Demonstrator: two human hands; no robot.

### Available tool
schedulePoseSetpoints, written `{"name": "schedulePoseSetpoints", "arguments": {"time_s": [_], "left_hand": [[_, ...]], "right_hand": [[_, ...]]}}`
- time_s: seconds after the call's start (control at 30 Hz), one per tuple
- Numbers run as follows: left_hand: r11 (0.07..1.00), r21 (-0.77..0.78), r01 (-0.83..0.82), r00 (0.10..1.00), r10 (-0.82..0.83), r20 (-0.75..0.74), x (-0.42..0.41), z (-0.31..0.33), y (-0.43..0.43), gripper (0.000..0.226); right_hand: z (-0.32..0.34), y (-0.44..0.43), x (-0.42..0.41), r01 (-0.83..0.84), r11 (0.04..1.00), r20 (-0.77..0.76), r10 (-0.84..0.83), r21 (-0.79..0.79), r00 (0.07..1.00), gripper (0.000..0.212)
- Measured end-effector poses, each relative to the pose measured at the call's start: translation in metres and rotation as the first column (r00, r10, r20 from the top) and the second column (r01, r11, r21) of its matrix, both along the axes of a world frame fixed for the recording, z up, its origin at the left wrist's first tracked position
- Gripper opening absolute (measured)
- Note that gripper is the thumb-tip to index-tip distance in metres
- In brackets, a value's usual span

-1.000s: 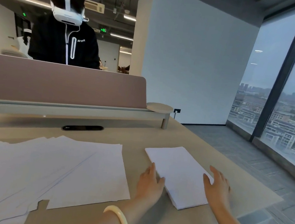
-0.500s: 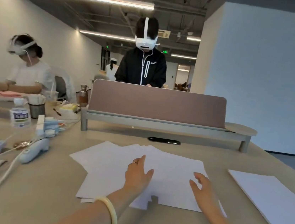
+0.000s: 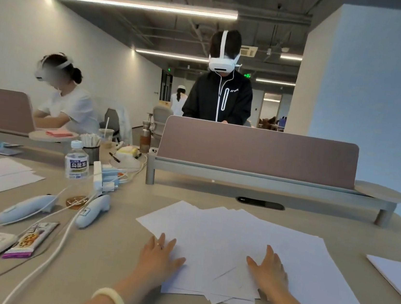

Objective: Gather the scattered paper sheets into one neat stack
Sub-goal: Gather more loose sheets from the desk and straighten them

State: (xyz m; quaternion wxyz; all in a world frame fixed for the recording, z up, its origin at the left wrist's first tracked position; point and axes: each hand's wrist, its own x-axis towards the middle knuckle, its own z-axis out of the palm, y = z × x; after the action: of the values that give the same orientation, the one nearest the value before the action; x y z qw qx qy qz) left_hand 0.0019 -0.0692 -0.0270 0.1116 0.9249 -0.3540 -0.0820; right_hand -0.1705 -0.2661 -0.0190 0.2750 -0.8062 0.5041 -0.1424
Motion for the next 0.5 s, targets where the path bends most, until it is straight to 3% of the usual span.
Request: {"name": "schedulePoseSetpoints", "arguments": {"time_s": [0.13,0.2,0.3,0.37,0.43,0.47,0.5], "left_hand": [[0.991,0.035,0.13,0.991,-0.131,0.02,-0.007,-0.006,-0.005,0.066],[0.987,0.028,0.157,0.987,-0.158,0.028,-0.01,-0.006,-0.003,0.071],[0.983,-0.001,0.182,0.981,-0.182,0.068,-0.013,-0.003,0.002,0.126],[0.978,0.01,0.208,0.973,-0.208,0.1,-0.013,0.0,0.004,0.142],[0.974,0.008,0.224,0.971,-0.224,0.088,-0.016,0.002,0.008,0.136],[0.972,0.0,0.236,0.969,-0.236,0.08,-0.018,0.003,0.01,0.121],[0.97,-0.016,0.244,0.968,-0.242,0.072,-0.019,0.002,0.012,0.096]], "right_hand": [[0.003,-0.005,0.013,0.03,0.992,0.186,-0.052,0.121,0.981,0.078],[0.007,-0.008,0.018,0.033,0.98,0.352,-0.101,0.195,0.93,0.077],[0.014,-0.013,0.024,0.073,0.943,0.557,-0.253,0.325,0.791,0.076],[0.016,-0.016,0.028,0.099,0.885,0.625,-0.396,0.455,0.673,0.084],[0.013,-0.018,0.032,-0.017,0.768,0.664,-0.542,0.64,0.515,0.093],[0.009,-0.019,0.035,-0.097,0.708,0.656,-0.582,0.699,0.481,0.089],[0.009,-0.017,0.037,-0.156,0.675,0.645,-0.572,0.721,0.507,0.079]]}}
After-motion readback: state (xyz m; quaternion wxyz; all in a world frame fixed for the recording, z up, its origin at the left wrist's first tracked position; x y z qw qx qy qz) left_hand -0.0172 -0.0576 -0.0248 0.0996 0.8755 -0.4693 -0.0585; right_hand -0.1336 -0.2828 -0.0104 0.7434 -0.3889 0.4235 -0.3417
